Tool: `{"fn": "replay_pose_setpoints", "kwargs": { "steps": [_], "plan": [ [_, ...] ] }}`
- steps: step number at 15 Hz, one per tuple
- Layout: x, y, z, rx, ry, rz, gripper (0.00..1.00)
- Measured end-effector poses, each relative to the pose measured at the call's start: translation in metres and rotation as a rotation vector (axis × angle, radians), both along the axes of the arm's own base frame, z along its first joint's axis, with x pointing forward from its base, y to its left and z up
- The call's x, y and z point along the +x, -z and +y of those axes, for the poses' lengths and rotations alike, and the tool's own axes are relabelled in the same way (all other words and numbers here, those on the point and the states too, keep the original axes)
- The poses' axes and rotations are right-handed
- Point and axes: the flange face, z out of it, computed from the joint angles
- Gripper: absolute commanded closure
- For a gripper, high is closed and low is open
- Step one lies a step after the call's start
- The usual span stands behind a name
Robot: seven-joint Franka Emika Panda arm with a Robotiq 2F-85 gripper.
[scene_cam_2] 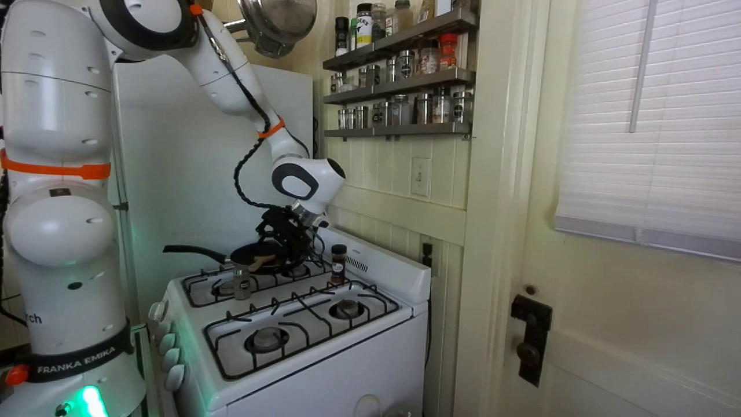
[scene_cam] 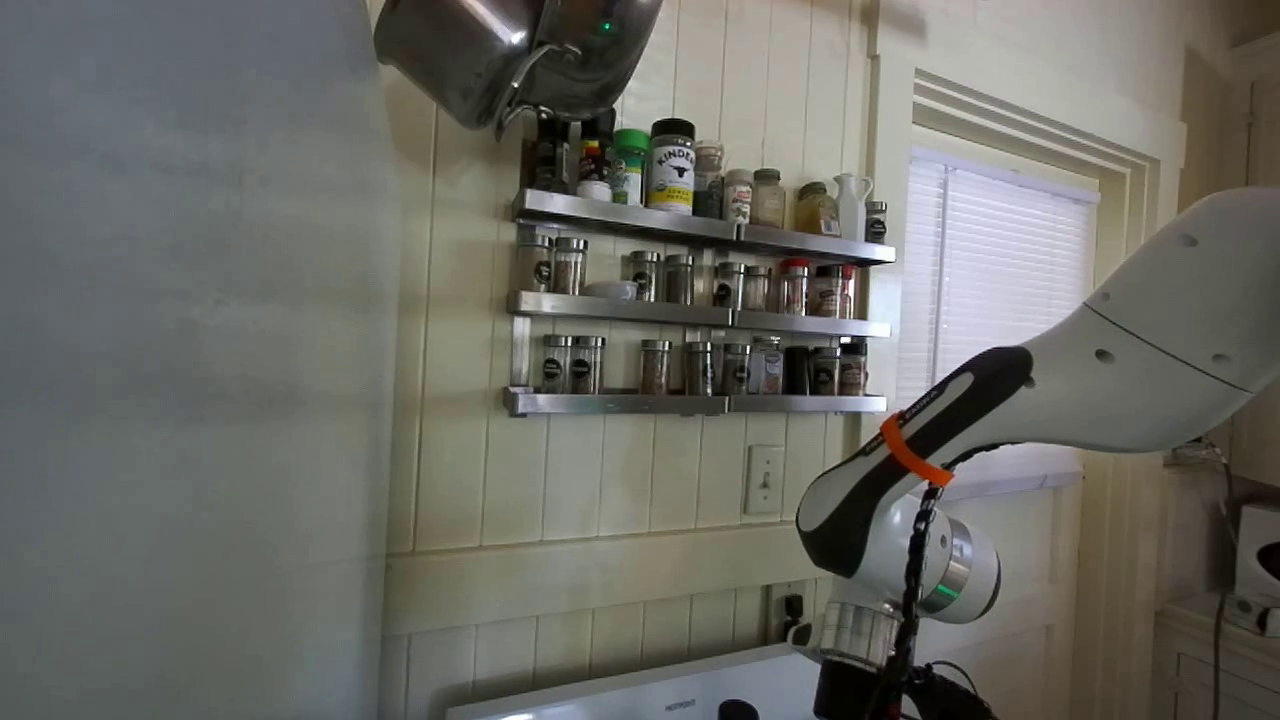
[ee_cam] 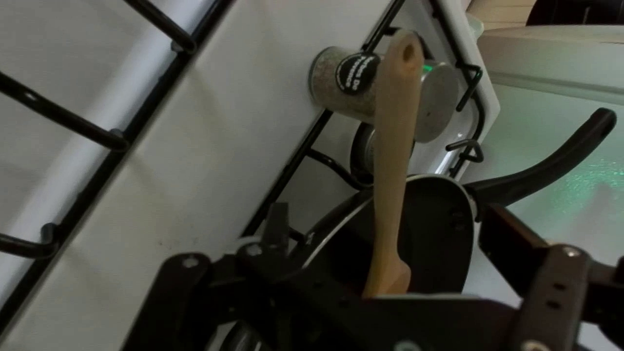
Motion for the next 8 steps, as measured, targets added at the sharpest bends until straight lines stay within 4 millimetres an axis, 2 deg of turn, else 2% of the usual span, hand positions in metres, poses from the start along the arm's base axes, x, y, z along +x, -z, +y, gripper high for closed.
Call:
{"fn": "replay_pose_setpoints", "kwargs": {
  "steps": [8],
  "plan": [
    [-0.014, 0.014, 0.001, 0.079, -0.148, 0.177, 0.0]
  ]
}}
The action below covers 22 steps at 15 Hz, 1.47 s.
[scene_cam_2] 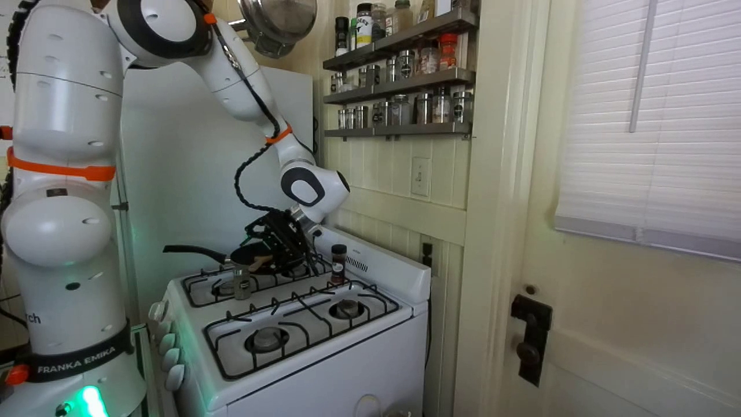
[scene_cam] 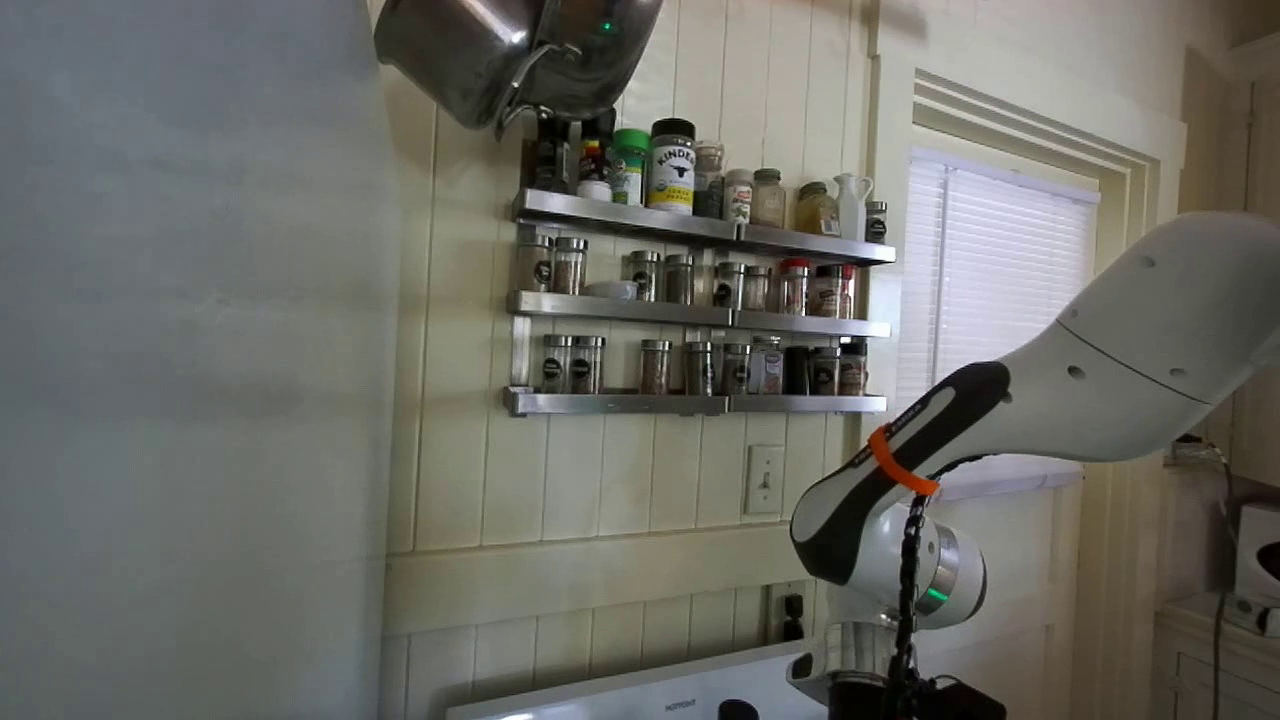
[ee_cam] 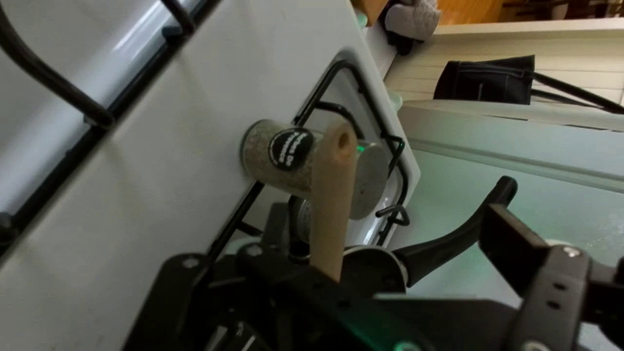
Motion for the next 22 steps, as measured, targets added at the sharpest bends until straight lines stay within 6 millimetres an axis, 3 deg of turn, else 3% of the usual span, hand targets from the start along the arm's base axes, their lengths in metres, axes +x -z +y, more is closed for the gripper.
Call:
{"fn": "replay_pose_setpoints", "kwargs": {
  "steps": [10, 14, 15, 19, 22],
  "plan": [
    [-0.002, 0.011, 0.004, -0.028, -0.088, 0.104, 0.03],
    [0.0, 0.018, 0.007, -0.062, -0.059, 0.12, 0.26],
    [0.001, 0.02, 0.007, -0.07, -0.05, 0.119, 0.23],
    [0.007, 0.022, 0.005, -0.101, -0.012, 0.087, 0.26],
    [0.013, 0.023, 0.004, -0.122, 0.013, 0.054, 0.34]
  ]
}}
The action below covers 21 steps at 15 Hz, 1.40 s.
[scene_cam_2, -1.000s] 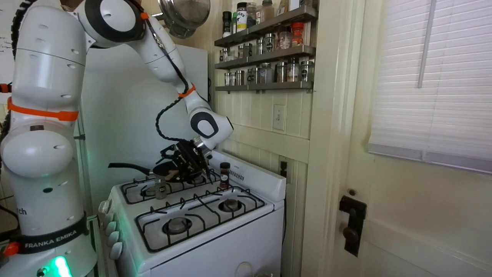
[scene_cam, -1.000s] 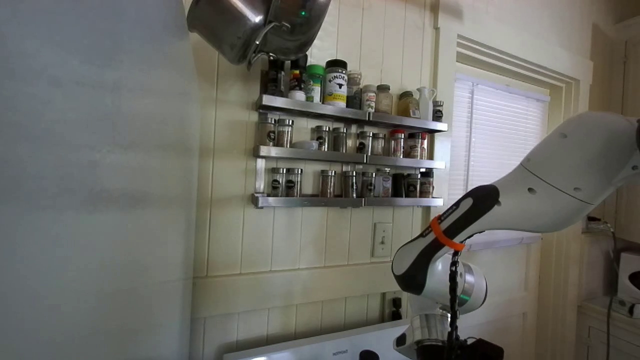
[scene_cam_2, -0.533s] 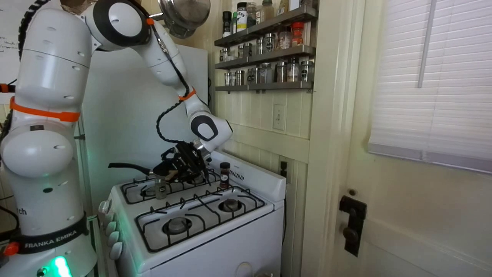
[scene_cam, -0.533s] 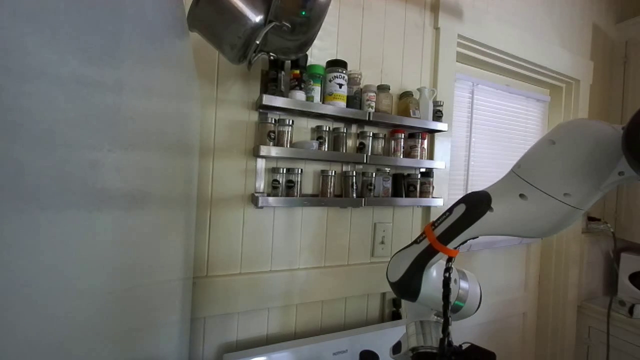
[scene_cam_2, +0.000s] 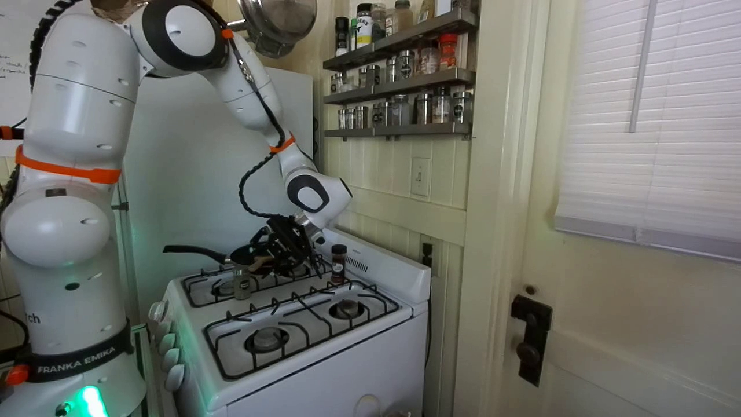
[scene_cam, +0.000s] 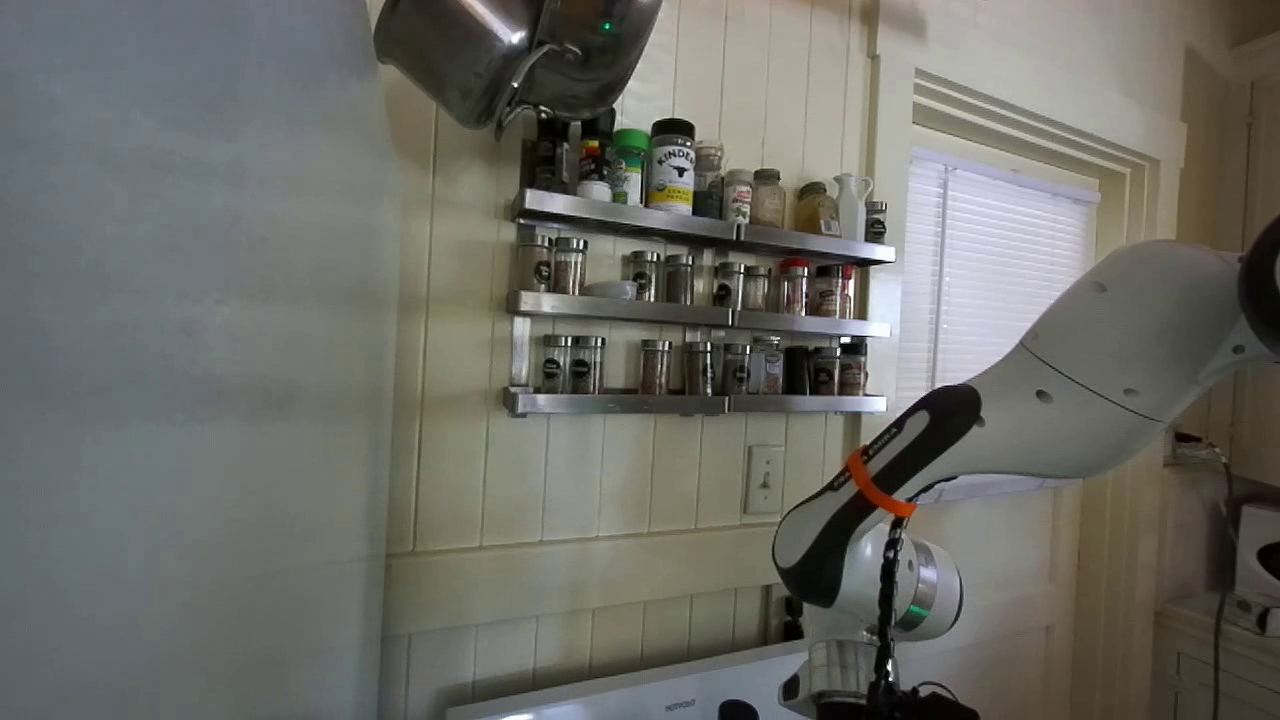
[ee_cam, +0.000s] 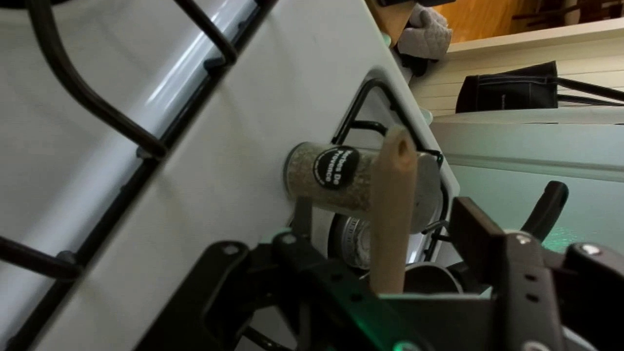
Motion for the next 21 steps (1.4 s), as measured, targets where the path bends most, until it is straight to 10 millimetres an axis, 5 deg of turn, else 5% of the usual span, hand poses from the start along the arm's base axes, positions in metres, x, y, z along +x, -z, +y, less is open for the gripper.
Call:
{"fn": "replay_pose_setpoints", "kwargs": {
  "steps": [10, 14, 19, 21],
  "plan": [
    [0.005, -0.002, 0.009, -0.006, 0.003, -0.044, 0.46],
    [0.007, -0.004, 0.014, 0.005, 0.005, -0.048, 0.62],
    [0.007, -0.005, 0.017, 0.025, 0.023, -0.046, 1.0],
    [0.007, -0.006, 0.018, 0.039, 0.034, -0.042, 0.95]
  ]
}}
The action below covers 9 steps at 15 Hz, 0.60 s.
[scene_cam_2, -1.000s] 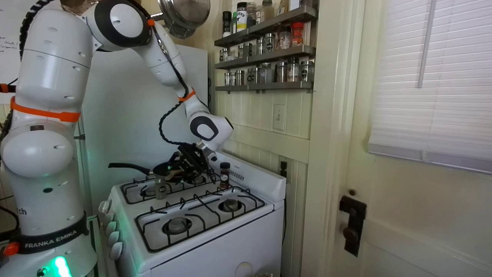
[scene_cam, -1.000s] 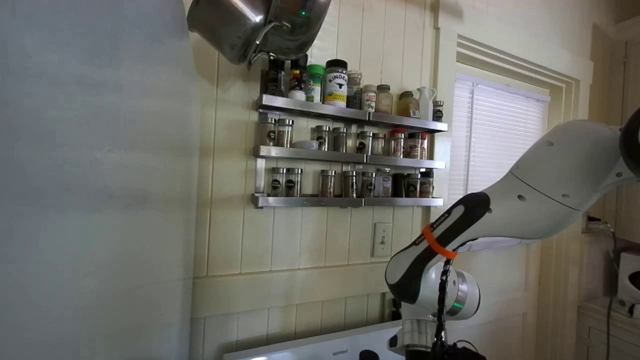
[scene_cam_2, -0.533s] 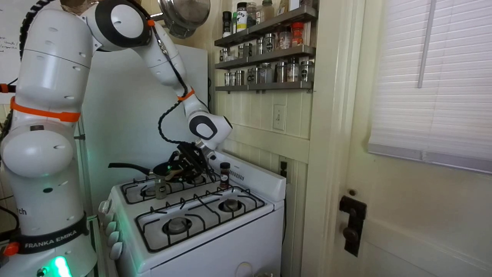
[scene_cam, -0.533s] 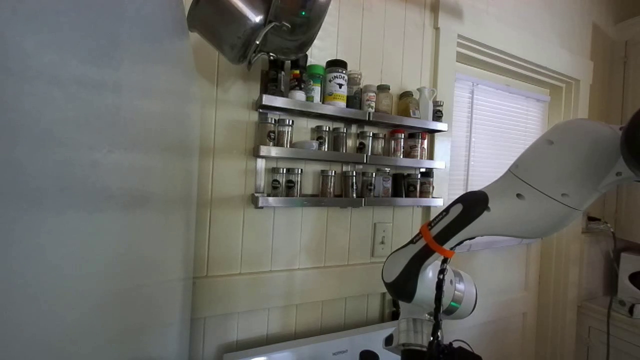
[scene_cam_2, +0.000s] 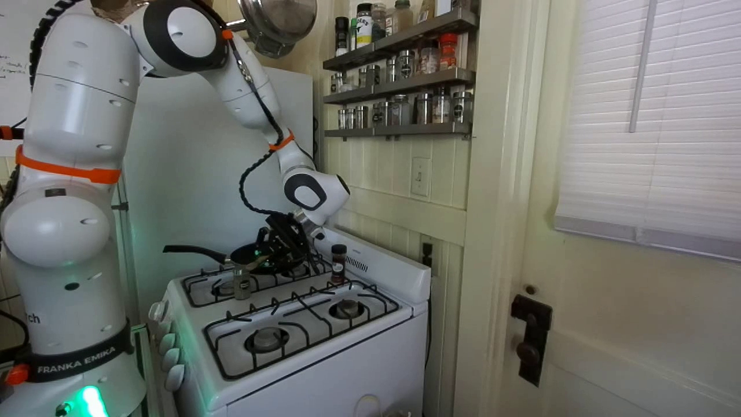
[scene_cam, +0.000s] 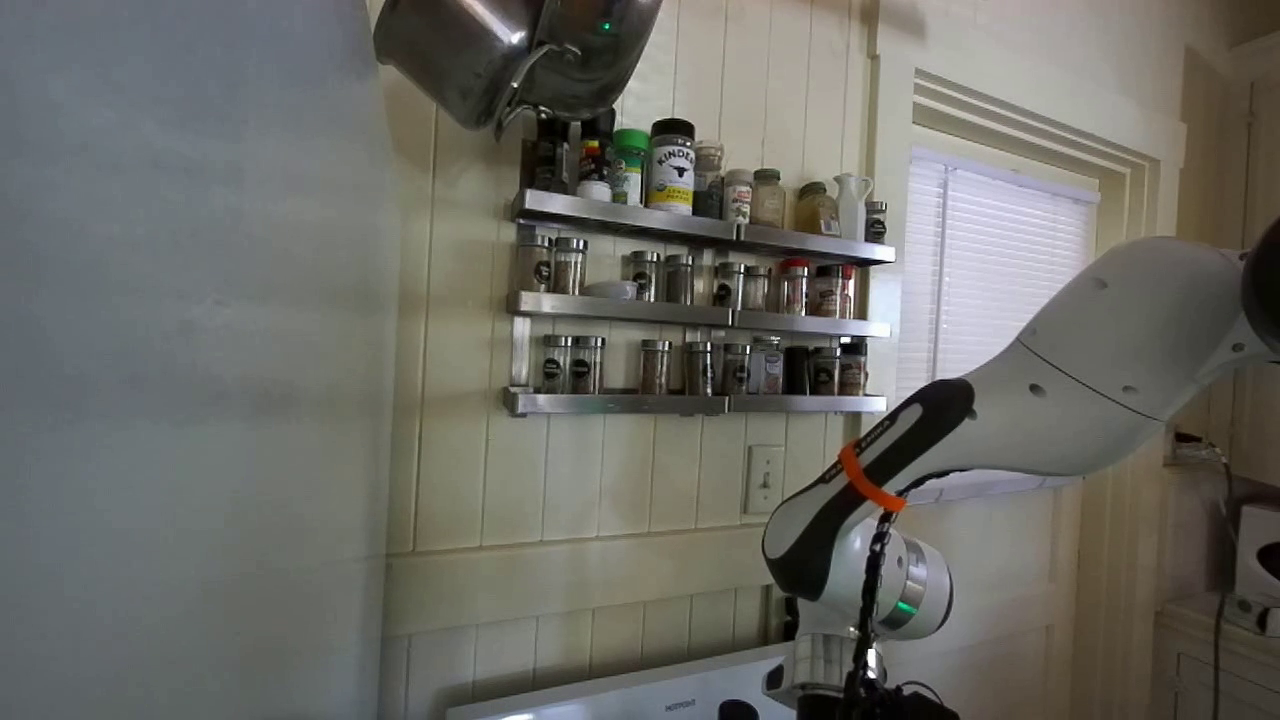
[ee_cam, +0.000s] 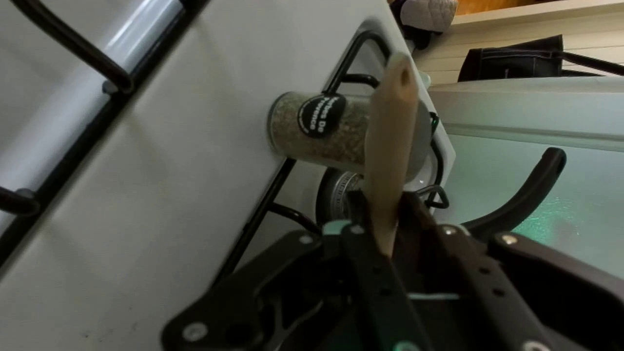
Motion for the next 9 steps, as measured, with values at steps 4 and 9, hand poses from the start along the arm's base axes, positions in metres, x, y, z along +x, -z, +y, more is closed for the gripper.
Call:
{"fn": "replay_pose_setpoints", "kwargs": {
  "steps": [4, 9],
  "plan": [
    [0.001, -0.005, 0.001, 0.029, 0.033, 0.009, 0.95],
    [0.004, -0.039, -0.003, 0.079, 0.041, 0.011, 0.95]
  ]
}}
